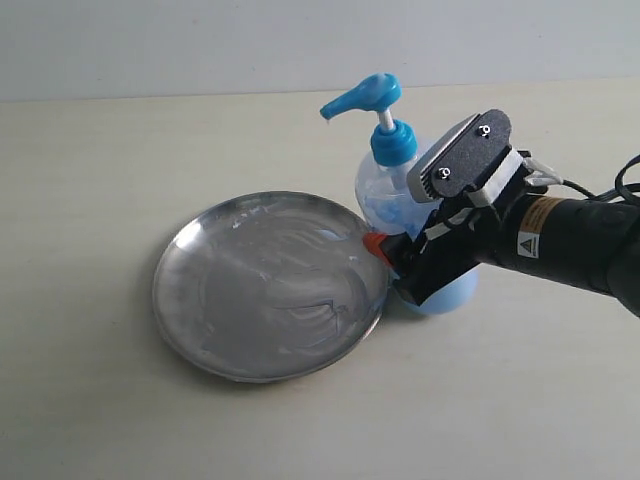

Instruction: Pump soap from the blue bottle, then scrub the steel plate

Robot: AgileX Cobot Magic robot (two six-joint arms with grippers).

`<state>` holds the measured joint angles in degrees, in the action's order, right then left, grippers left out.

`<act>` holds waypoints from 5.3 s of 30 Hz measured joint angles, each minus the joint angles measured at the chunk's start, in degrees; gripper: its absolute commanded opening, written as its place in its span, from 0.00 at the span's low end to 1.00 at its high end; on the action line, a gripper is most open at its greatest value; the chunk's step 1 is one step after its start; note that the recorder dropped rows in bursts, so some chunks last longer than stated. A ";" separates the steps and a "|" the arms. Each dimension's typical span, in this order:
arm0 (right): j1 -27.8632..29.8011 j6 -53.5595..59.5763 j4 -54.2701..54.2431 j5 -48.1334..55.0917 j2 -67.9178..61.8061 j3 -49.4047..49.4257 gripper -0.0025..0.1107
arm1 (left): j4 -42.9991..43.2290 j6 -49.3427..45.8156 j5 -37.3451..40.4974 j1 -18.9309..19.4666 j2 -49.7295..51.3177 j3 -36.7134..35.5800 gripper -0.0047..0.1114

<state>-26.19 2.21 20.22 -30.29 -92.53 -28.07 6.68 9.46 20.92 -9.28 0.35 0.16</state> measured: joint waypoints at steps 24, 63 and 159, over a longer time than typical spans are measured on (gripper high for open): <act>-0.12 1.91 -1.65 0.22 0.00 0.00 0.02 | 0.00 0.00 0.00 0.00 0.00 0.00 0.04; -0.25 9.99 -11.01 -4.98 -2.76 0.00 0.02 | -0.12 0.00 0.23 0.00 11.63 14.69 0.04; -0.25 10.41 -9.97 -9.89 -5.26 0.00 0.02 | -43.12 -35.32 24.99 -5.71 57.19 45.69 0.04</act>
<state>-26.43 12.62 10.25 -40.18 -97.78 -28.07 -36.44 -25.86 45.91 -14.99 57.54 45.85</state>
